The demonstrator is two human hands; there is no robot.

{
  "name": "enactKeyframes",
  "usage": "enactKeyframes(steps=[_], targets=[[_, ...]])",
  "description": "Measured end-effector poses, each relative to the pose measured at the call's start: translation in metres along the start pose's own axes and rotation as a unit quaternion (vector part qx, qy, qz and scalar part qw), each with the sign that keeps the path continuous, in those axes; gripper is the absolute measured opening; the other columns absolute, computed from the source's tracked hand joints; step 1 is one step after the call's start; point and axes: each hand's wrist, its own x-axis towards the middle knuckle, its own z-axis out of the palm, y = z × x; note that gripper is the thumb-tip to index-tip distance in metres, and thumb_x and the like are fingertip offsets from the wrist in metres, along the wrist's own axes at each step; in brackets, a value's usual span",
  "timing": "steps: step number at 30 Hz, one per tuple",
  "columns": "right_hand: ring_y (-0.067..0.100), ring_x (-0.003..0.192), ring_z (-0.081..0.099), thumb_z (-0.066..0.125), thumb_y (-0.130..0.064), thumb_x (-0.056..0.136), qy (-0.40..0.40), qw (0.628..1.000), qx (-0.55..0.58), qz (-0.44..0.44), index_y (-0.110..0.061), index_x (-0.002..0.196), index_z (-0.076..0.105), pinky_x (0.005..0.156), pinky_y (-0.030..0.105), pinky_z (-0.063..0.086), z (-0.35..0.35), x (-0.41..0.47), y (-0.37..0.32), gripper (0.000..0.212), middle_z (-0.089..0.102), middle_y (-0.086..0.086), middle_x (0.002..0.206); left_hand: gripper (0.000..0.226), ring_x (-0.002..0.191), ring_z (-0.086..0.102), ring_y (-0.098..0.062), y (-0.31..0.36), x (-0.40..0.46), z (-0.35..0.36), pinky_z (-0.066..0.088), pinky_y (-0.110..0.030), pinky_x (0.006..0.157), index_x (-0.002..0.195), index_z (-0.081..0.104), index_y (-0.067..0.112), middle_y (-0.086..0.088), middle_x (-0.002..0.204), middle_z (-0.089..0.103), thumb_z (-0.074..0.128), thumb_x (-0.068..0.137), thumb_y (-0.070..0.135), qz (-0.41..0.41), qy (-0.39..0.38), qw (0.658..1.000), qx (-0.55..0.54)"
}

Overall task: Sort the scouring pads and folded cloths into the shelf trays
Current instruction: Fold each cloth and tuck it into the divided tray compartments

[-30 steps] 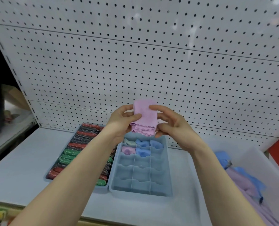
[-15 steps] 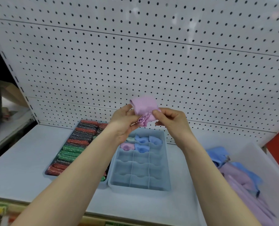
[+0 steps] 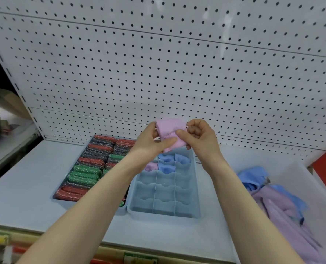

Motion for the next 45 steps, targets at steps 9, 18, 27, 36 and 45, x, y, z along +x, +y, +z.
enactKeyframes(steps=[9, 18, 27, 36, 45], targets=[[0.012, 0.061, 0.055, 0.054, 0.007, 0.092, -0.163, 0.968, 0.152, 0.117, -0.012, 0.09, 0.071, 0.058, 0.021, 0.049, -0.015, -0.02, 0.026, 0.026, 0.066, 0.002, 0.08, 0.019, 0.065, 0.069, -0.019, -0.026, -0.008, -0.015, 0.043, -0.038, 0.061, 0.096, 0.07, 0.023, 0.005, 0.093, 0.072, 0.06, 0.092, 0.007, 0.032, -0.043, 0.998, 0.019], [0.022, 0.093, 0.07, 0.047, -0.002, 0.094, -0.102, 0.984, 0.032, 0.143, -0.018, 0.099, 0.077, 0.075, 0.029, 0.057, -0.015, -0.029, 0.063, 0.035, 0.071, 0.011, 0.107, 0.023, 0.079, 0.07, -0.008, -0.069, -0.003, -0.013, 0.057, -0.023, 0.072, 0.095, 0.07, 0.016, -0.004, 0.105, 0.066, 0.066, 0.086, -0.005, -0.053, -0.011, 0.998, -0.027], [0.016, 0.072, 0.062, 0.071, -0.011, 0.086, 0.013, 0.955, -0.231, 0.183, -0.014, 0.097, 0.073, 0.069, 0.026, 0.051, -0.037, -0.001, 0.097, 0.011, 0.07, 0.005, 0.084, 0.033, 0.102, 0.063, -0.009, -0.119, 0.039, -0.006, 0.051, -0.03, 0.094, 0.118, 0.064, 0.019, 0.003, 0.119, 0.066, 0.068, 0.087, 0.01, -0.005, -0.059, 0.96, 0.275], [0.024, 0.108, 0.045, 0.064, -0.012, 0.083, -0.08, 0.832, -0.538, 0.108, -0.019, 0.104, 0.071, 0.079, 0.036, 0.047, -0.021, 0.029, 0.139, 0.023, 0.051, -0.002, 0.076, 0.034, 0.116, 0.047, -0.026, -0.166, 0.085, -0.002, 0.039, -0.035, 0.097, 0.124, 0.064, 0.023, -0.001, 0.126, 0.059, 0.062, 0.09, 0.024, 0.061, -0.137, 0.822, 0.549], [0.022, 0.068, 0.063, 0.089, -0.015, 0.046, -0.129, 0.682, -0.72, -0.027, -0.018, 0.074, 0.07, 0.054, 0.022, 0.038, 0.007, 0.036, 0.146, 0.034, 0.067, -0.002, 0.063, 0.028, 0.108, 0.049, -0.026, -0.172, 0.084, -0.006, 0.044, -0.039, 0.089, 0.113, 0.072, 0.019, -0.003, 0.116, 0.063, 0.069, 0.086, 0.021, 0.078, -0.114, 0.85, 0.508]])
